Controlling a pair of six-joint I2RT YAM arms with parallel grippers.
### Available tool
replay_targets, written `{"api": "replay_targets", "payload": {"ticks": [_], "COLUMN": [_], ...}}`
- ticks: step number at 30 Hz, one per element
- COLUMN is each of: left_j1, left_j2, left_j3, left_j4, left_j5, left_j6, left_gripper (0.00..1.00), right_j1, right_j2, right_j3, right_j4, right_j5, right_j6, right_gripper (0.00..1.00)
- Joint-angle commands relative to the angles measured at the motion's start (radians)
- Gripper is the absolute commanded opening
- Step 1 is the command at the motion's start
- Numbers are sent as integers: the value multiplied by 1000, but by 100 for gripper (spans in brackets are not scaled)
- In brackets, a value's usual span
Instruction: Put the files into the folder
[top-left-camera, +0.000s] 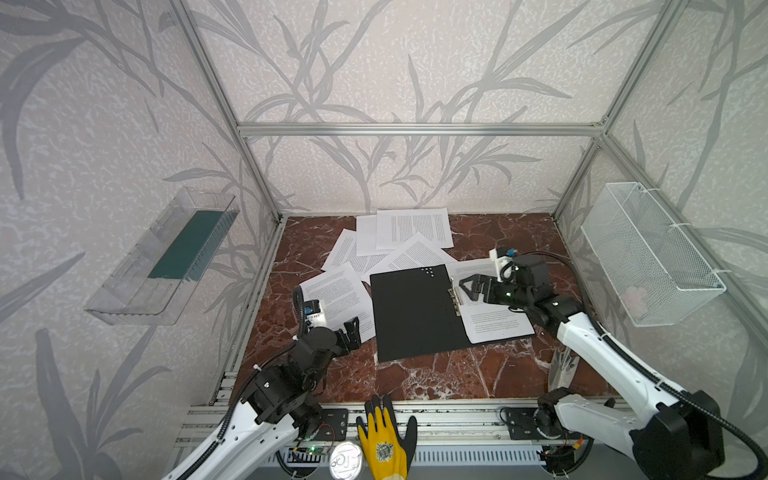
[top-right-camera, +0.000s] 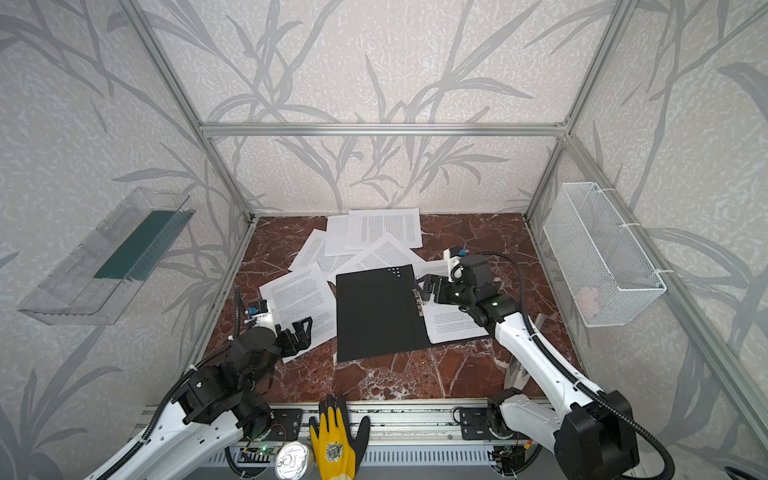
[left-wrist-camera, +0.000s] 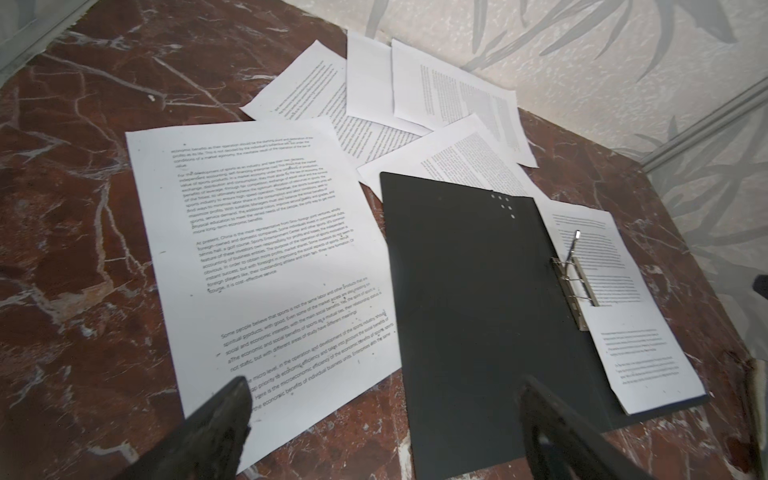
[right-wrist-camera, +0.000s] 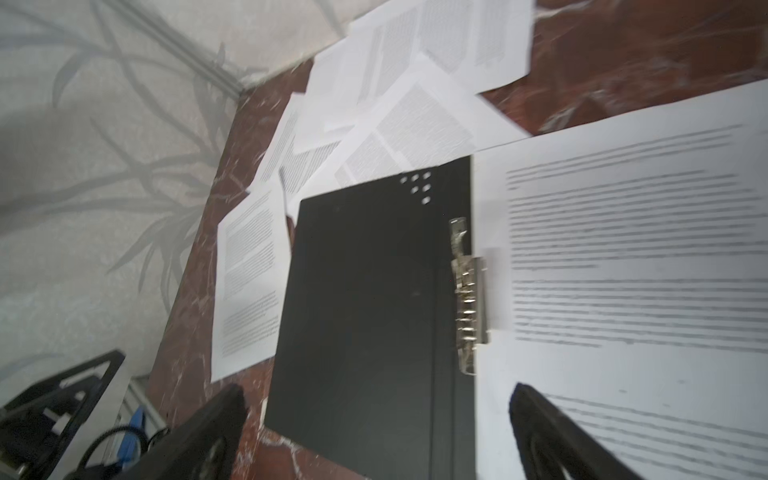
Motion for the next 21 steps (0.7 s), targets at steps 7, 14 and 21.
{"api": "replay_targets", "payload": {"ticks": [7,14,21], "left_j1": [272,527,757], "left_j2": [225,375,500], "left_j3": [19,21,-8], "left_j4": [77,237,448], "left_j5": [165,304,460], "left_j6": [-32,-53,-38], "left_gripper": [99,98,96], "right_j1": [315,395,396], "right_j2": [322,457,514], "right_j3": [133,160,128], "right_j4": [63,116,184], "right_j5": [158,158,116], "right_j6": [-133,-219,-263], "right_gripper": [99,100,100]}}
